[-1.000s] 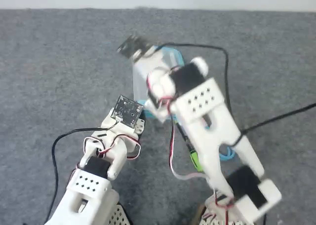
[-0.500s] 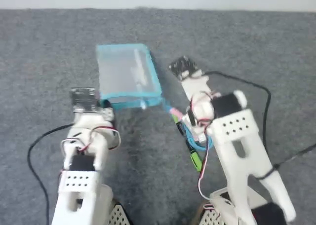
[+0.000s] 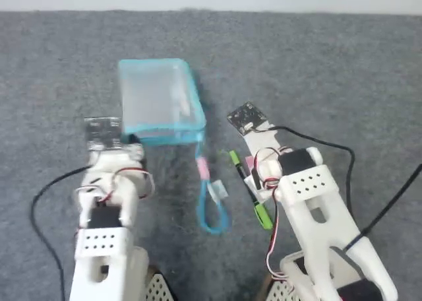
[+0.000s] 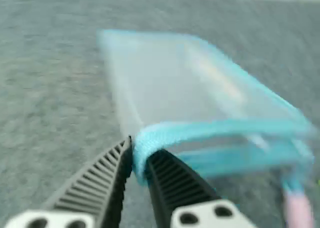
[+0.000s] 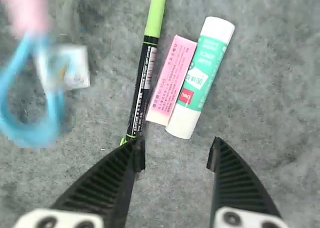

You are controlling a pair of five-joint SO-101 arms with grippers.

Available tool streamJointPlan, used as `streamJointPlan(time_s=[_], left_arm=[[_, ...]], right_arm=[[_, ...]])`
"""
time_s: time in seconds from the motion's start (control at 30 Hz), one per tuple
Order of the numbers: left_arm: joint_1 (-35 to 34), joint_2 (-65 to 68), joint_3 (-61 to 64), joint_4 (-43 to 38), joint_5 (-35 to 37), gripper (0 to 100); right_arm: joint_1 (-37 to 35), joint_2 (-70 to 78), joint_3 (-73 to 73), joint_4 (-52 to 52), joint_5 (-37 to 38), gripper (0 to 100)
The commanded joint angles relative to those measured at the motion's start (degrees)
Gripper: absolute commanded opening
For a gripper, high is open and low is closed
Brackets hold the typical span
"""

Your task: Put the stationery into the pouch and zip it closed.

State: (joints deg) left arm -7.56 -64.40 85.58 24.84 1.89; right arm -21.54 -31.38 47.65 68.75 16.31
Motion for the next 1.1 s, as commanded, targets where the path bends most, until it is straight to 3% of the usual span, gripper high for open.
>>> streamJointPlan(time_s=[0.0,0.13,0.3,0.43,0.5,1.07], left_arm=[[7.82,-0.44,-3.12,1.23,-7.3,1],[3.52,-0.35,-3.74,1.23,-4.66,1],[-0.88,0.0,-5.58,1.41,-7.56,1],[7.47,-0.44,-2.24,1.58,-14.86,1],[8.09,-0.44,-2.15,1.58,-18.64,1],[9.05,-0.35,-1.54,1.49,-17.67,1]], right_arm=[[0.92,-2.51,-0.26,-0.75,0.7,19.9],[0.92,-2.42,-0.26,-0.66,0.7,19.9],[0.92,-2.42,-0.18,-0.66,0.7,19.9],[0.84,-2.42,0.97,-1.1,0.79,19.9],[0.92,-2.42,1.05,-0.92,0.7,19.9],[0.92,-2.42,7.82,-8.75,0.7,19.9]])
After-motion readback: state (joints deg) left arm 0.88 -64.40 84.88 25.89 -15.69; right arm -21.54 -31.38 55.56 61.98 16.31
